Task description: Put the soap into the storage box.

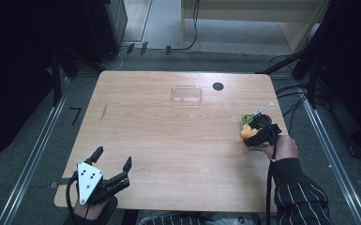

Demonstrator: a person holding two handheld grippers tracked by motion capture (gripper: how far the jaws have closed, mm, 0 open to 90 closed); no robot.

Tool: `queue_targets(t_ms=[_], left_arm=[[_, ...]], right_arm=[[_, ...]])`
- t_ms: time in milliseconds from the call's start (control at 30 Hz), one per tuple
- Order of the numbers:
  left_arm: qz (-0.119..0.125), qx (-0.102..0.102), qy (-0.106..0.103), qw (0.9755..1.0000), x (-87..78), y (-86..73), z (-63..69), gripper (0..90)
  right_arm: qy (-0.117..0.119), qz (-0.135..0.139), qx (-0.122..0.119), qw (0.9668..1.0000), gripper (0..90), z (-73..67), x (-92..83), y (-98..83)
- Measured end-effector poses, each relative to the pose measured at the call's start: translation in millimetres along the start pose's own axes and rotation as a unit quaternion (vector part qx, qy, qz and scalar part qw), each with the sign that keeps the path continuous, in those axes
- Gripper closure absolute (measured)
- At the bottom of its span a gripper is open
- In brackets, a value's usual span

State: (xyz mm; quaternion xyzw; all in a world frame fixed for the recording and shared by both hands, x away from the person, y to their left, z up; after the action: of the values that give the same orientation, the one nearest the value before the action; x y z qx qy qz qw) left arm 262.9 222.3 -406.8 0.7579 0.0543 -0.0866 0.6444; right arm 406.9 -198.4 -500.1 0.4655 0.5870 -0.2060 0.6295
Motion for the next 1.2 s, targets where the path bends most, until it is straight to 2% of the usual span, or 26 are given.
queue_targets(t_ms=[567, 667, 1200], left_arm=[[0.000, 0.000, 0.000, 1.0000, 0.3, 0.0, 0.6, 13.6], [0.000, 0.000, 0.001, 1.0000, 0.3, -0.1, 0.5, 13.7], [0.000, 0.000, 0.002, 1.0000, 0.6, 0.0, 0.9, 13.6]], right_arm=[[-0.006, -0.001, 0.022, 0.9997, 40.0, 21.4, 2.1, 4.1], [-0.013, -0.003, 0.022, 0.9997, 40.0, 23.8, 2.6, 4.5], [-0.008, -0.019, 0.042, 0.9989, 40.0, 43.5, 12.6, 7.8]])
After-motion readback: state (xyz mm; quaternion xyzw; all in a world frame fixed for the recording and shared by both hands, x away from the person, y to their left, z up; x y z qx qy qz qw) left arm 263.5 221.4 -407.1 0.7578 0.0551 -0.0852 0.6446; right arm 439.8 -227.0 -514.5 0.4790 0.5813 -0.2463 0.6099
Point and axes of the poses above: each handheld gripper's, and its own axes: x roughly forward along the jaws, y roughly out of its top, z roughly to its right, the point moved 9 cm from there along x, roughly forward along the jaws, and after that the axes turned 12 degrees about y, right-handed, at the moved point
